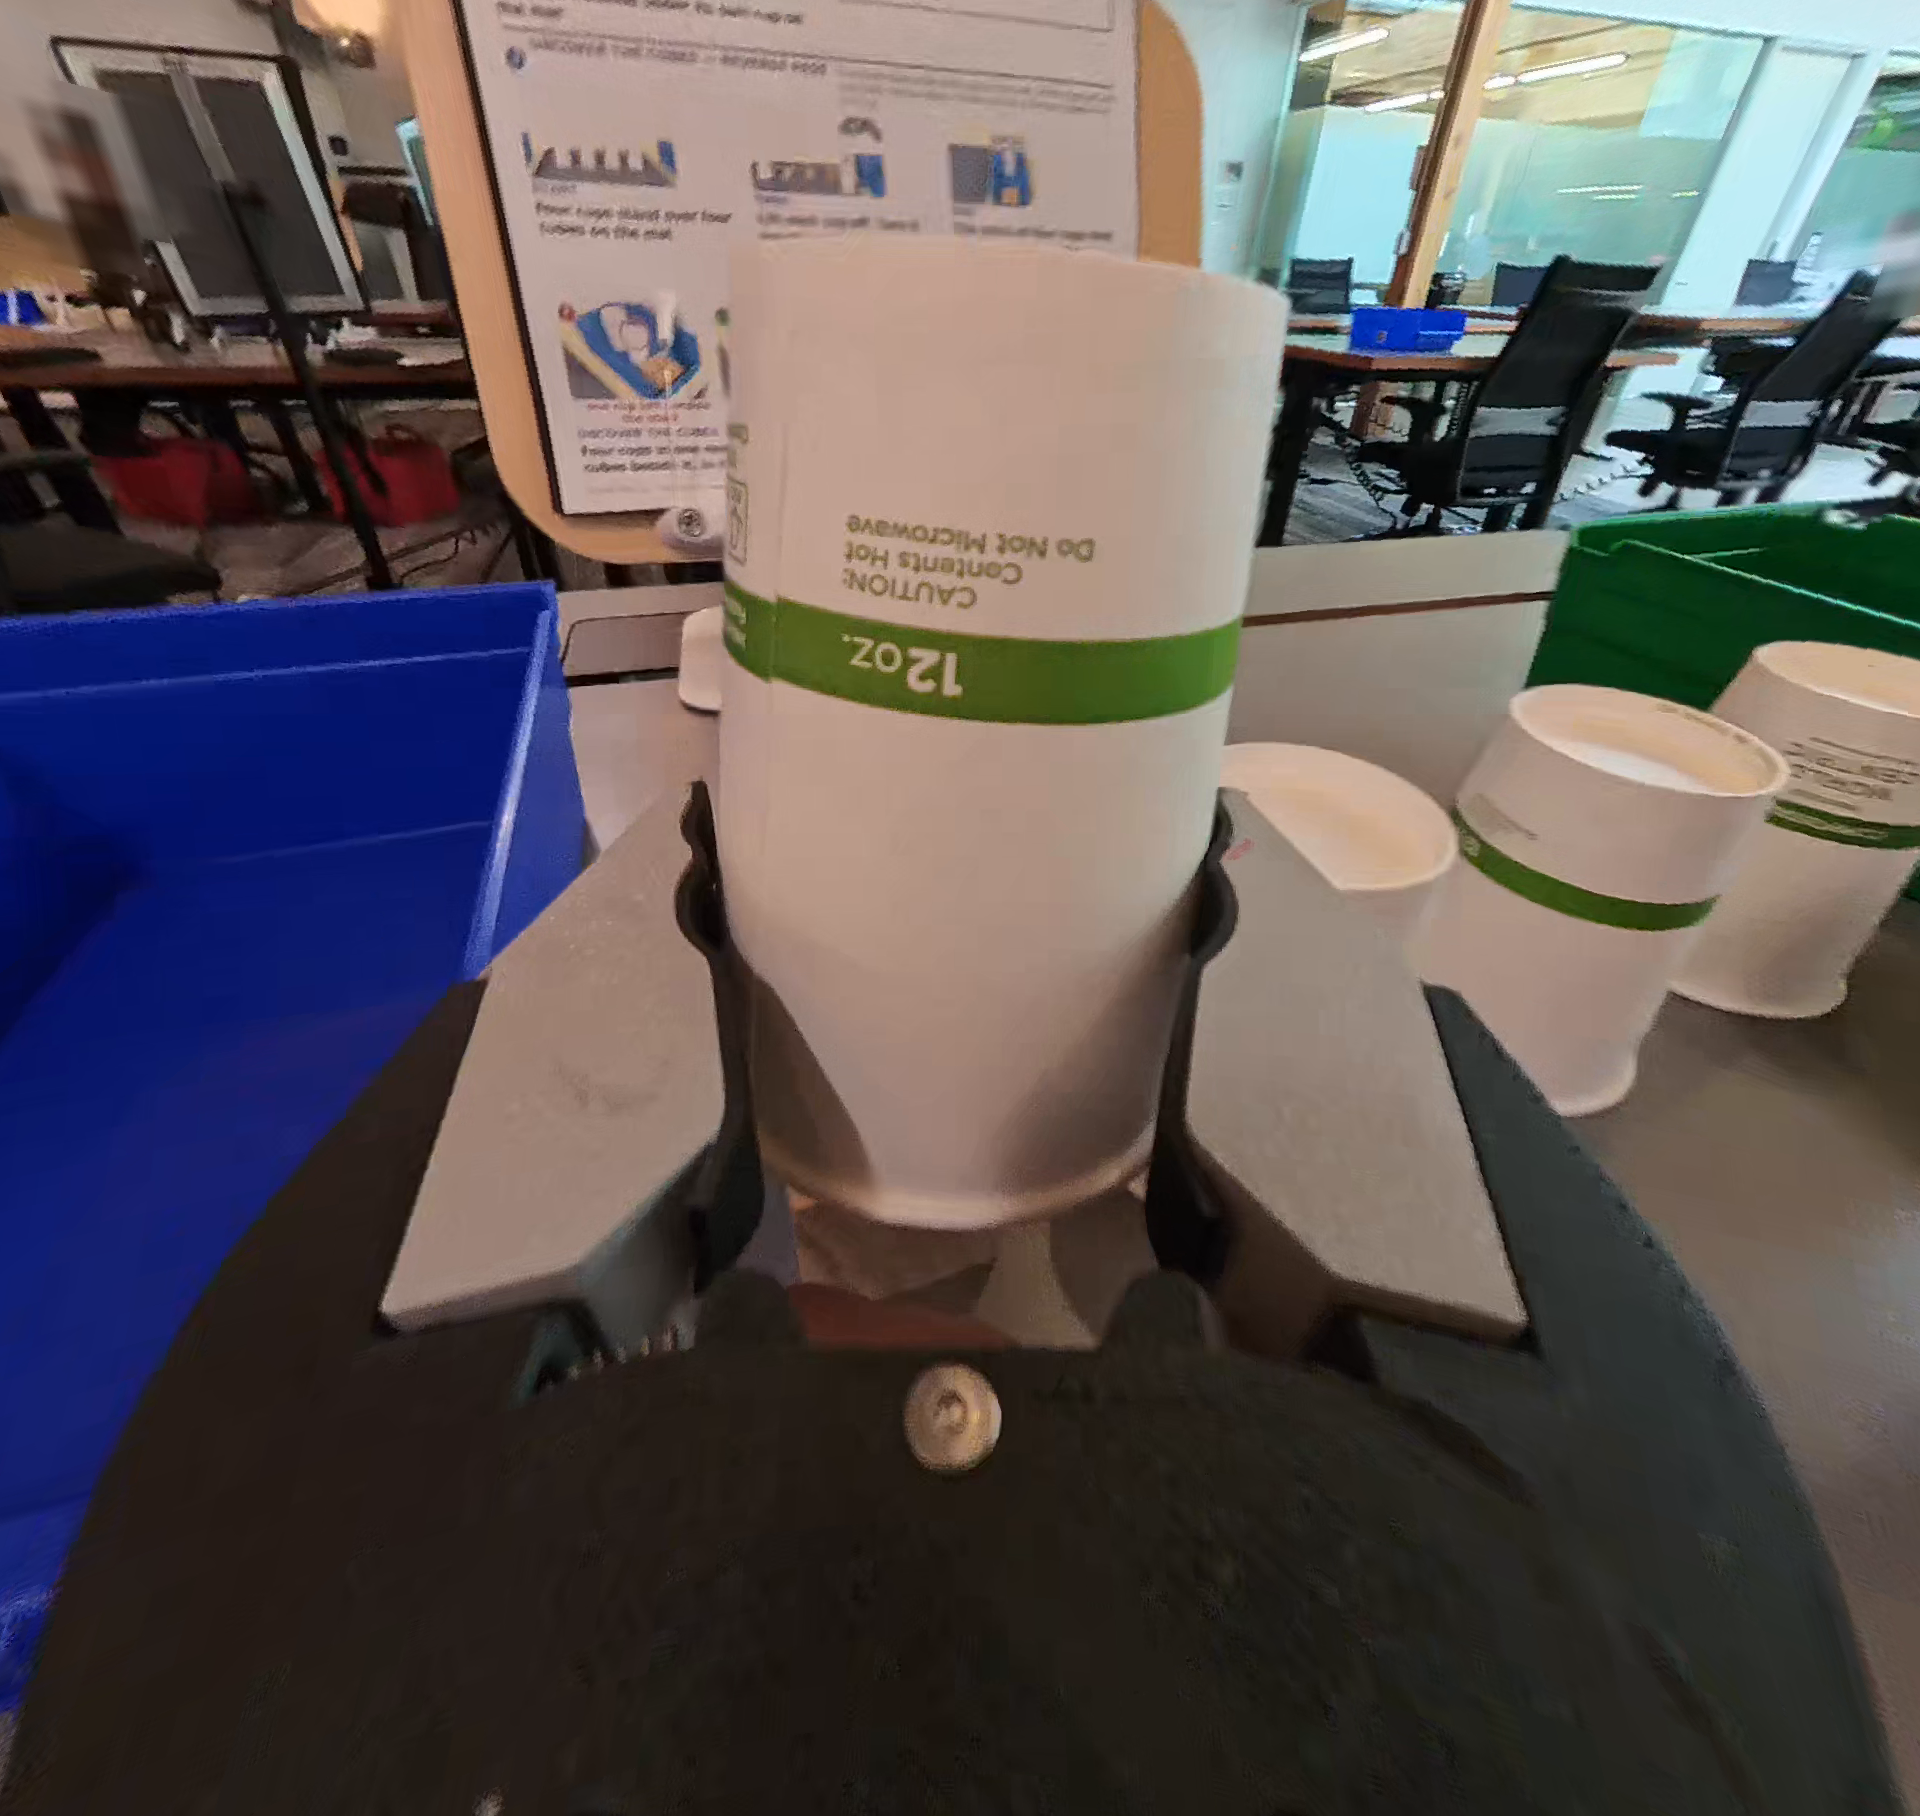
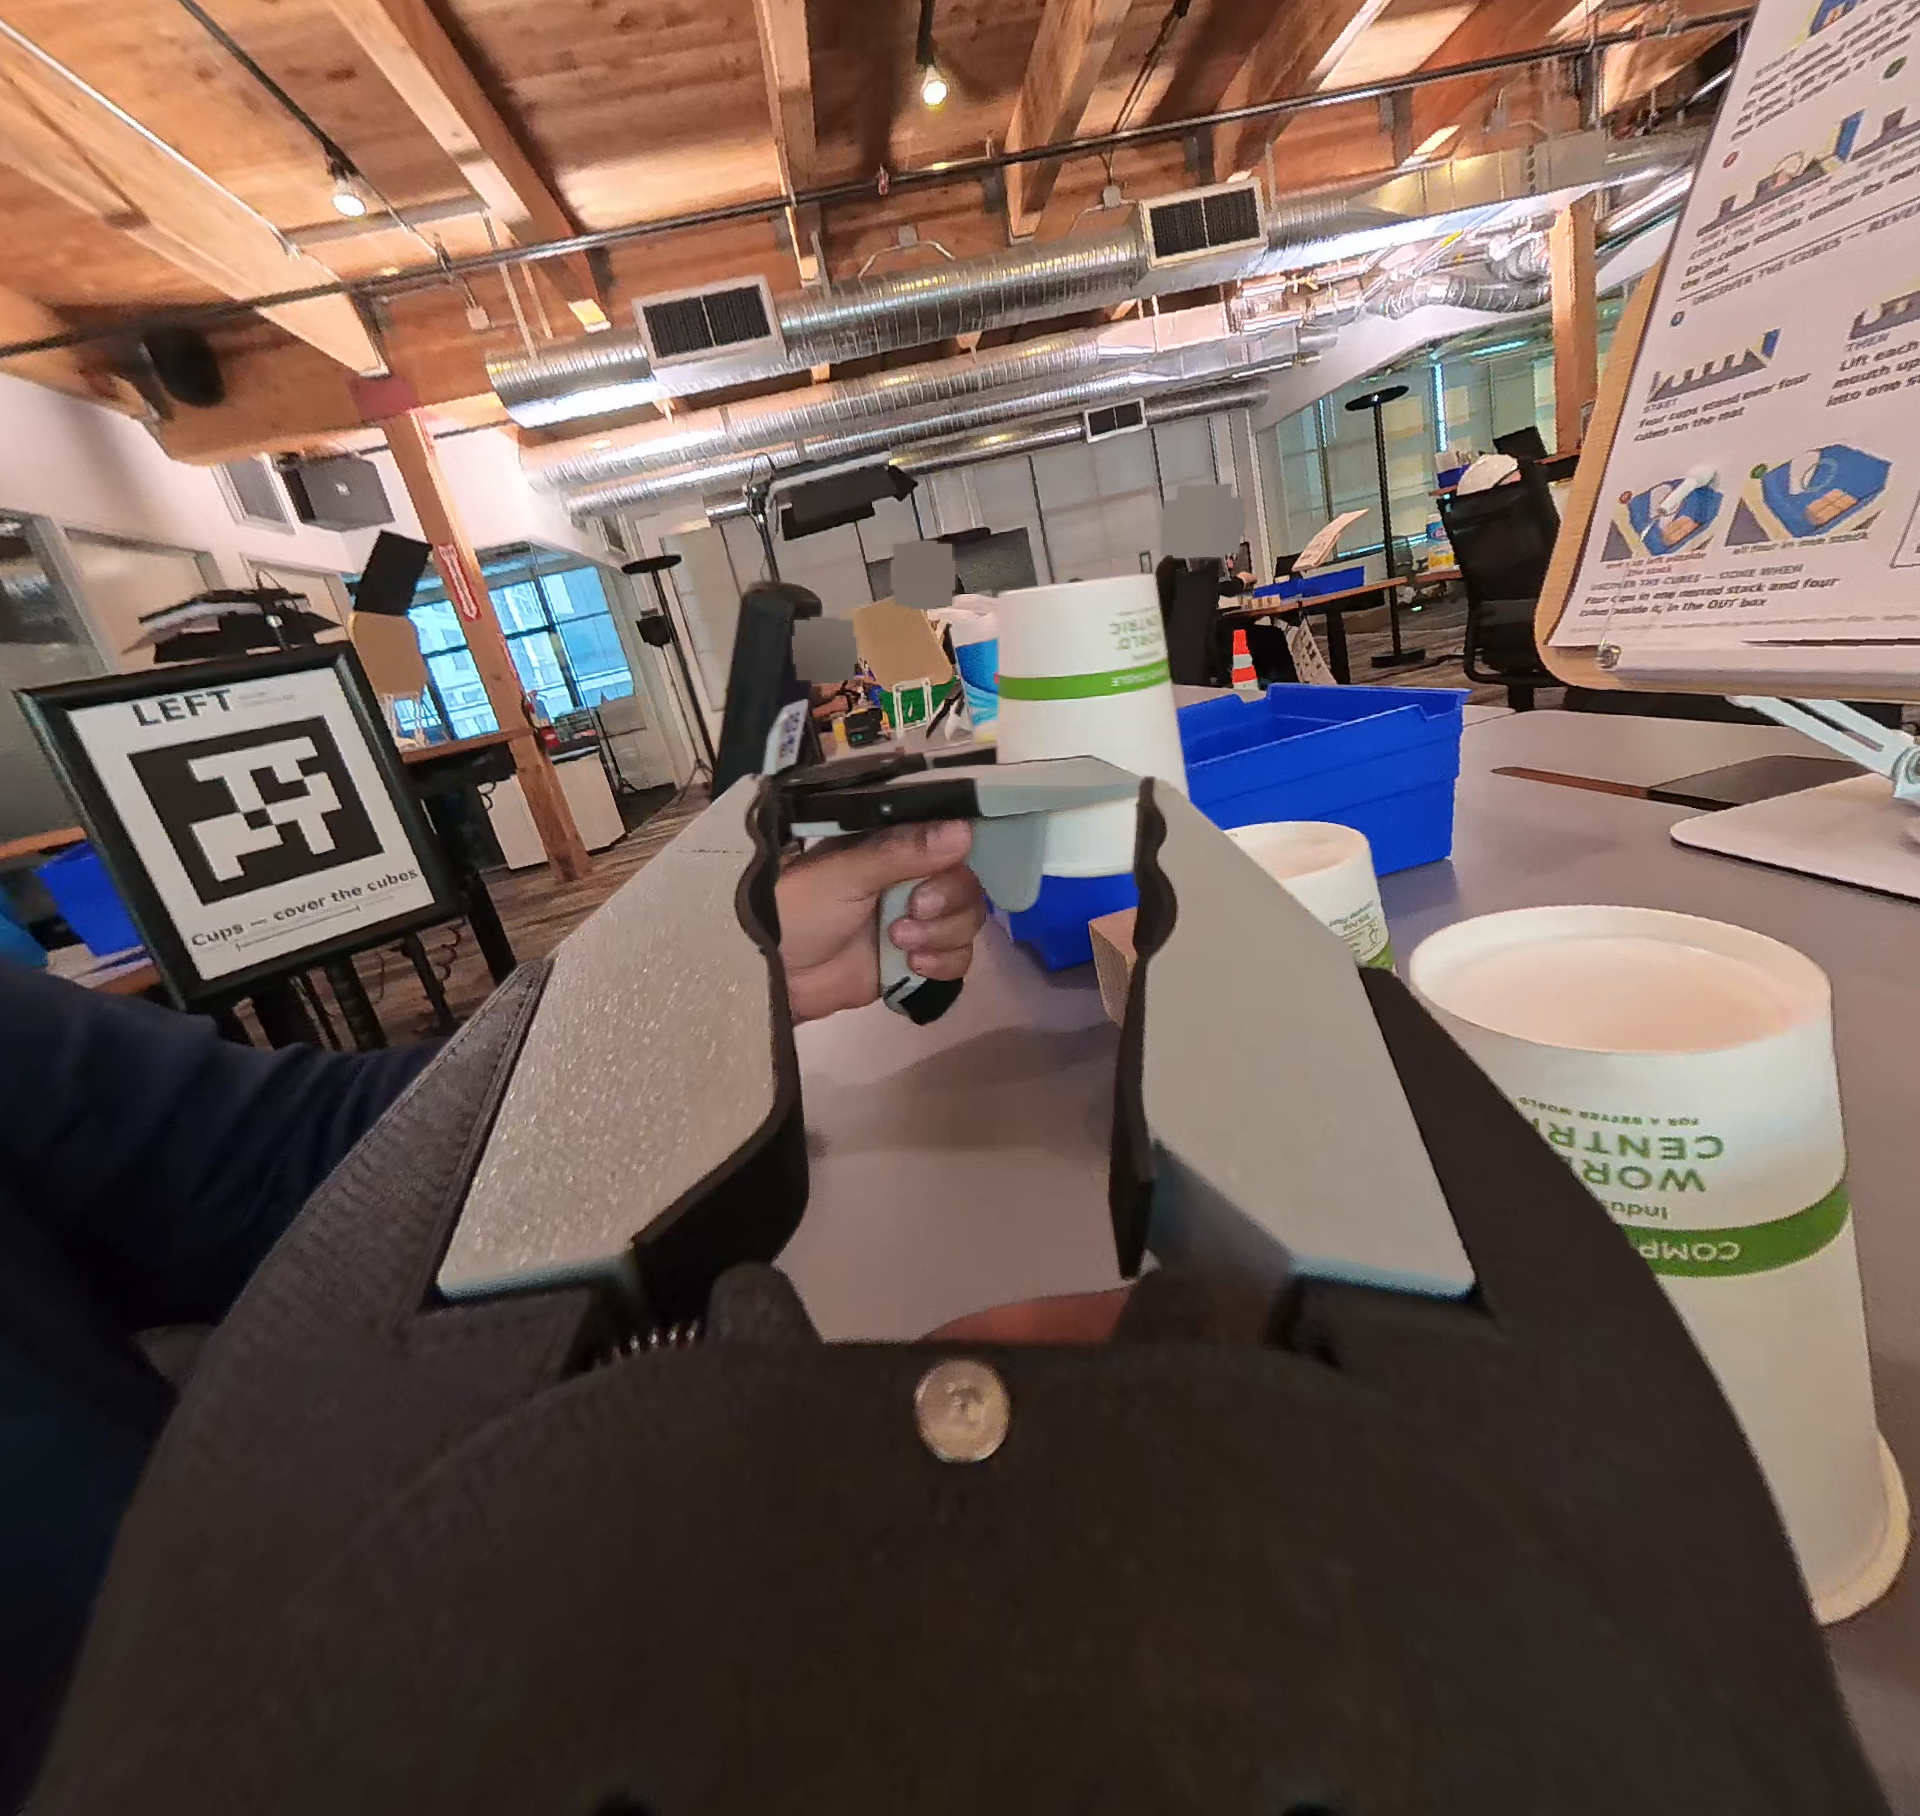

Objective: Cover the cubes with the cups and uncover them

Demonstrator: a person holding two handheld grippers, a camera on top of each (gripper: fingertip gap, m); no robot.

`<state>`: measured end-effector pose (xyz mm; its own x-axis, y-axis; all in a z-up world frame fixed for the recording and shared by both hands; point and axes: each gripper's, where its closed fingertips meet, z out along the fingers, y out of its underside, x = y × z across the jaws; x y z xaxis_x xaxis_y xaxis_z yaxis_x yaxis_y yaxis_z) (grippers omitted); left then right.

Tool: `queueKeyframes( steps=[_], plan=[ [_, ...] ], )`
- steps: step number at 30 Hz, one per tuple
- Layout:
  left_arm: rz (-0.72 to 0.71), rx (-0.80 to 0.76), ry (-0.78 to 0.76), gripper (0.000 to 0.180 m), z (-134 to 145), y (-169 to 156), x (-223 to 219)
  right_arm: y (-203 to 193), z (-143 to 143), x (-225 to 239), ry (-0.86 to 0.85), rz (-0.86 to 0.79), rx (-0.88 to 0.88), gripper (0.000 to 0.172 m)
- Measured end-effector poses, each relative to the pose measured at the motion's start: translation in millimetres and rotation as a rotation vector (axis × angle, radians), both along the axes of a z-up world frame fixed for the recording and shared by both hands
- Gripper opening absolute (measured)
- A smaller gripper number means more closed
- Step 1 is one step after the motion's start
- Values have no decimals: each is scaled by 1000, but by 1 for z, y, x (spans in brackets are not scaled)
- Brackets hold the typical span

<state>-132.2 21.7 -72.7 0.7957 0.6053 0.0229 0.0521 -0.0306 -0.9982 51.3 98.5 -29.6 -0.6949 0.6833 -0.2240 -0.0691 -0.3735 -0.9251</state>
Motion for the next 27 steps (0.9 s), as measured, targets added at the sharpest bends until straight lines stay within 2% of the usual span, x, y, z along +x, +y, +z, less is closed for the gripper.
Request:
queueKeyframes(
  steps=[3, 6, 8, 13, 15, 24, 27],
  plan=[
    [86, 0, -38, 92, -16, -3, -21, 1, 0, 0, -4, 0, -8, 65],
    [104, -71, -127, 92, -43, 0, -33, 4, 1, -1, -11, 4, -32, 64],
    [92, -118, -174, 93, -58, 5, -36, 5, 1, -1, -11, 9, -40, 64],
    [39, -127, -246, 94, -66, 9, -27, 4, 2, 0, -6, 7, -32, 63],
    [-8, -143, -287, 100, -71, 10, -19, 5, 2, 1, -6, 8, -39, 64],
    [8, -153, -202, 94, -59, -23, -2, 7, 4, 1, -2, 2, -48, 64],
    [-11, -157, -146, 90, -43, -27, 15, 6, 3, 0, -11, 5, -46, 64]
  ],
)
